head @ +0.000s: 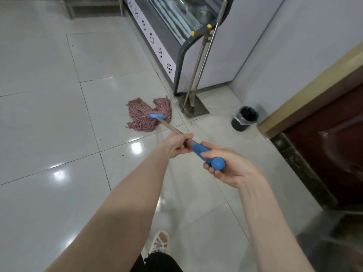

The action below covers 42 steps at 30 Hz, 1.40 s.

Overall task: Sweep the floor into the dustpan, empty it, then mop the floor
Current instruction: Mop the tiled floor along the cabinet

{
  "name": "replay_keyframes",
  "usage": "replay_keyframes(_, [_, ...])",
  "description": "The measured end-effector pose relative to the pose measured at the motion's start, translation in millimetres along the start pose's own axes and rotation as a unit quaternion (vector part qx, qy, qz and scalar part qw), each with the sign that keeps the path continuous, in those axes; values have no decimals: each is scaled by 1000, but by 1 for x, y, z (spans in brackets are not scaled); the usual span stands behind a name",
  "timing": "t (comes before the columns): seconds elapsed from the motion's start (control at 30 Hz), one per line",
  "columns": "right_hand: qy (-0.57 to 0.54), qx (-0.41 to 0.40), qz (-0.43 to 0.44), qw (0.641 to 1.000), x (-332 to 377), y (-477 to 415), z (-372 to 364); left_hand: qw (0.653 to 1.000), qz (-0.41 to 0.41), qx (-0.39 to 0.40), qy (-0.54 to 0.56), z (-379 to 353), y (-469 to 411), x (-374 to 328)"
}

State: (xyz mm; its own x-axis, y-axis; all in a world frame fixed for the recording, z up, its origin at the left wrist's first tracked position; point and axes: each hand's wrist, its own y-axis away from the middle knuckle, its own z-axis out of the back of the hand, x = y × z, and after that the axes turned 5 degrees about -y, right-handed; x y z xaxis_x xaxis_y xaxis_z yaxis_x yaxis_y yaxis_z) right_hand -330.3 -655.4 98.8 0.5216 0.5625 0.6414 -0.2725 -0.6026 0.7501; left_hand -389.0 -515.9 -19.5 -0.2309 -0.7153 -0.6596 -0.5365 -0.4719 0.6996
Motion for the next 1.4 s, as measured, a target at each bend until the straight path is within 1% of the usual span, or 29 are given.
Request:
replay_keyframes(0.13, [8, 19, -6, 1000, -8, 15, 4, 1000, 9, -7, -20, -3, 17, 7])
replay_keyframes(0.23, [22, 74, -10, 997, -13, 23, -17, 999, 22, -14, -41, 18, 33, 5])
replay_keyframes(0.37, [46, 132, 2, 990, -15, 29, -57, 996, 11, -51, -77, 61, 62, -4])
replay_keyframes(0.47, [64, 167, 3, 984, -22, 31, -86, 995, 15, -57, -86, 92, 85, -7])
replay_keyframes(0.57, [72, 185, -3, 980, -33, 34, -114, 994, 21, -65, -88, 124, 108, -4])
replay_keyframes(0.77, [104, 232, -32, 967, -67, 39, -179, 987, 36, -133, -87, 204, 146, 16])
replay_keyframes(0.93, [95, 227, -45, 968, -84, 42, -206, 986, 38, -151, -61, 241, 166, 30])
replay_keyframes(1.07, [86, 200, -44, 975, -88, 45, -199, 987, 31, -152, -31, 243, 161, 39])
replay_keyframes(1.17, [60, 178, -41, 981, -86, 47, -180, 989, 19, -145, -28, 223, 152, 41])
replay_keyframes(1.4, [16, 109, -40, 993, -73, 55, -109, 996, 10, -83, -11, 139, 129, 41])
